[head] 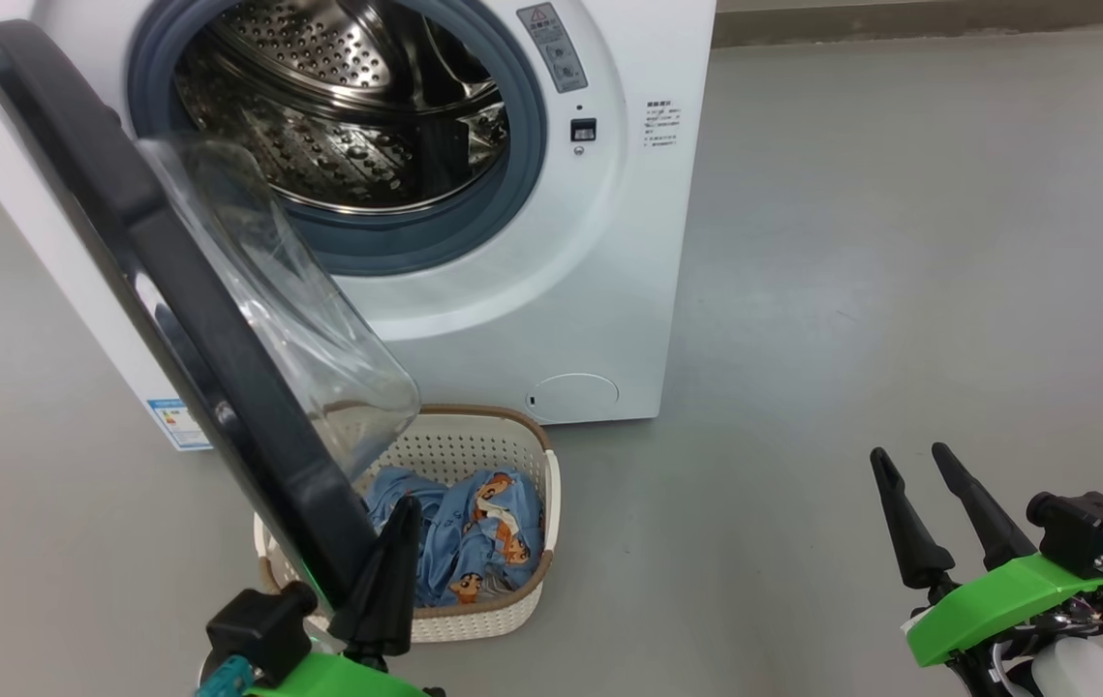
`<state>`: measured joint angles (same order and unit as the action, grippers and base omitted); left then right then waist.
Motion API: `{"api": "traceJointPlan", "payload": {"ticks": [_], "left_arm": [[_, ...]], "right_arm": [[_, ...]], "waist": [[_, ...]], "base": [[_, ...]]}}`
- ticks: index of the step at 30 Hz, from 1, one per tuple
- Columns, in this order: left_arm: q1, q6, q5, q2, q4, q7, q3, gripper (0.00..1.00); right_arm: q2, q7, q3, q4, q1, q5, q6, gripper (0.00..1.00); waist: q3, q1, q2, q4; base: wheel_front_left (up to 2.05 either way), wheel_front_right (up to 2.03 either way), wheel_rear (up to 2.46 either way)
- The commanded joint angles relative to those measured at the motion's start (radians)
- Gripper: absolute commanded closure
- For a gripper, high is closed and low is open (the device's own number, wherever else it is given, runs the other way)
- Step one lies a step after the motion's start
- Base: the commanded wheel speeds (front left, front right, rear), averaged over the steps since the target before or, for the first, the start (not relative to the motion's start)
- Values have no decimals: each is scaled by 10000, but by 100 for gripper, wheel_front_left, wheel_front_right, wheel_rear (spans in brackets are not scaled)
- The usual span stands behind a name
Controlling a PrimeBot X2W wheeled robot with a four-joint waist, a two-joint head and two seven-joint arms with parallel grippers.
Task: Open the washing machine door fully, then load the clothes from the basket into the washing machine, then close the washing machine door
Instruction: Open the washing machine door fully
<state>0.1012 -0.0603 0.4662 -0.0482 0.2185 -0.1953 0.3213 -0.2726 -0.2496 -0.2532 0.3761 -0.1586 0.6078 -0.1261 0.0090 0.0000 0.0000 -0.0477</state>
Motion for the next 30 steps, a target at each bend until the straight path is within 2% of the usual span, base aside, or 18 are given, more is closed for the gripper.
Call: {"api": "traceJointPlan", "payload": {"ticks": [1,7,15,30], "left_arm": [[370,129,101,-119,-139,-123,-427,100],[339,320,126,-239,-13,-27,-549,100],[184,520,291,-301,75,89,-681,100],[-170,992,453,-1055,-255,432,-1292,100]], "right_arm": [[-141,-122,-164,-177,-253,19,-46,0],[-111,-122,-194,-141,-238,62,-46,0],[-38,-122,-165,-101,-213,98,-46,0],[130,-122,6,-88,-202,28,-46,0]], "waist": [[-10,0,0,83],[-32,0,0,376],[-50,0,0,1092],[37,0,0,2242]], "base": [[0,0,0],[0,0,0],[0,0,0],[0,0,0]]}}
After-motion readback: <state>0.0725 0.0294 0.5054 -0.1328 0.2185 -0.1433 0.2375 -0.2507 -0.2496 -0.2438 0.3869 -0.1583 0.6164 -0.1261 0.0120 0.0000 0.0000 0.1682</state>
